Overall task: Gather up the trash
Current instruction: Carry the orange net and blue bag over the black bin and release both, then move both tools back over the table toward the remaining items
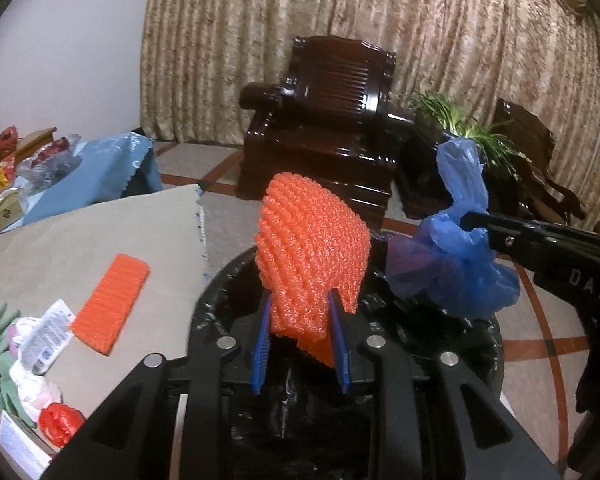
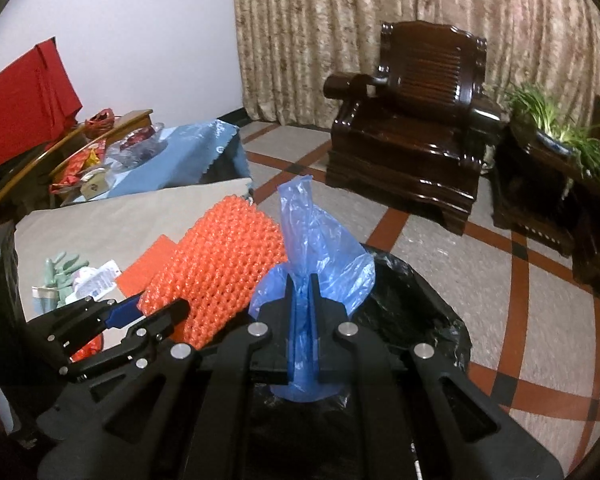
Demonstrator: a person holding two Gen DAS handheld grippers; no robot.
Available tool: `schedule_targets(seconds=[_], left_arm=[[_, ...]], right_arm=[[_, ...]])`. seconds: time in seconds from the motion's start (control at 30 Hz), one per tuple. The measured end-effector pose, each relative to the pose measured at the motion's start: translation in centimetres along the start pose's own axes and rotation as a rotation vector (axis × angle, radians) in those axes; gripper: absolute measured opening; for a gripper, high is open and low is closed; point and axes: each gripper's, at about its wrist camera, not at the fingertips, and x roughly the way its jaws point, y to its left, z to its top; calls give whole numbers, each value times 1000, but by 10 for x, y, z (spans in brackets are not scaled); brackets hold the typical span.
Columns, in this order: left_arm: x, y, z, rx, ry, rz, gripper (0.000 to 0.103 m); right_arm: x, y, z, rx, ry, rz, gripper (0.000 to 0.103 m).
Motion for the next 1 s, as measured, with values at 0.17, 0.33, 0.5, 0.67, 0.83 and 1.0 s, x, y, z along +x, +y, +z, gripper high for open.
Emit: schedule_targets(seconds=[0.17, 0.33, 0.5, 0.67, 0.83, 1.0], left_arm=[[2, -1, -1, 11, 9, -16, 37], [-10, 9, -3, -7, -8, -10, 63], [-36, 30, -3, -32, -51, 51, 78], [-71, 63, -5, -83, -102, 150, 89], [-101, 100, -15, -152, -123, 254, 93], [-128, 143, -32, -219, -126, 362, 94]], right_arm=[[5, -1, -4, 4, 15, -12, 11], [-1, 5, -4, -12, -4, -39, 60], [-12, 20, 4, -31, -41, -39, 88], [-13, 53, 11, -65, -33, 11, 96], [-6, 106, 16, -134, -8, 90, 96], [1, 161, 18, -204, 6, 165, 96]])
